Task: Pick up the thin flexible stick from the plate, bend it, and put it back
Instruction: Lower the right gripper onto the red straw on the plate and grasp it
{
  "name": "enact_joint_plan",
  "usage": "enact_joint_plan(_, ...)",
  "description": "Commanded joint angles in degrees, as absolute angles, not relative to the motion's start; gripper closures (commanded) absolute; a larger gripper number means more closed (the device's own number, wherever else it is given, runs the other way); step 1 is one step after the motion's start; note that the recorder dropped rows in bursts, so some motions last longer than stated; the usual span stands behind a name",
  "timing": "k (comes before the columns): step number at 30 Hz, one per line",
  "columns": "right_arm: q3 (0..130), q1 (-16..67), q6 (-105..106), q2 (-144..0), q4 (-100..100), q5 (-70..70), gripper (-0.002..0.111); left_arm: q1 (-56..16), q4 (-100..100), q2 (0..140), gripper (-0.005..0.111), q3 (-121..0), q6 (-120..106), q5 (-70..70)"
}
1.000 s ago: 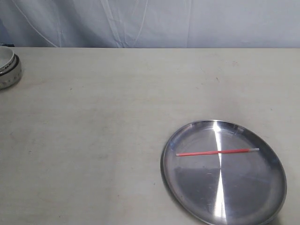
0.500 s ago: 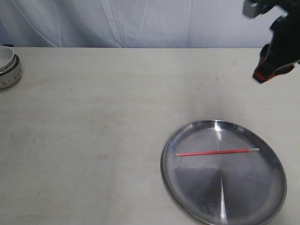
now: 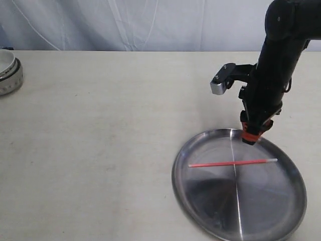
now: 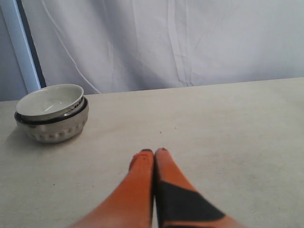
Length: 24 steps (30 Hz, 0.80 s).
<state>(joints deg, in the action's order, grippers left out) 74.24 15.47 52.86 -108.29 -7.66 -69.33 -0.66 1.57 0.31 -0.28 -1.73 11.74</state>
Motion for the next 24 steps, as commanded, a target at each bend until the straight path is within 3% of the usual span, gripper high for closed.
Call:
enact_joint_plan(1, 68.02, 15.52, 54.02, -108.61, -8.04, -68.17, 0.064, -0.95, 2.06, 0.0, 0.106, 0.0, -1.67, 11.11)
enact_joint_plan(8, 61.85, 15.52, 57.98, -108.5, -6.46, -57.12, 0.064, -0.95, 2.06, 0.0, 0.106, 0.0, -1.67, 11.11)
enact_joint_plan(24, 60.73, 15.41, 57.98, -111.57, -3.94, -52.43, 0.064, -0.95, 2.06, 0.0, 0.106, 0.0, -1.67, 11.11)
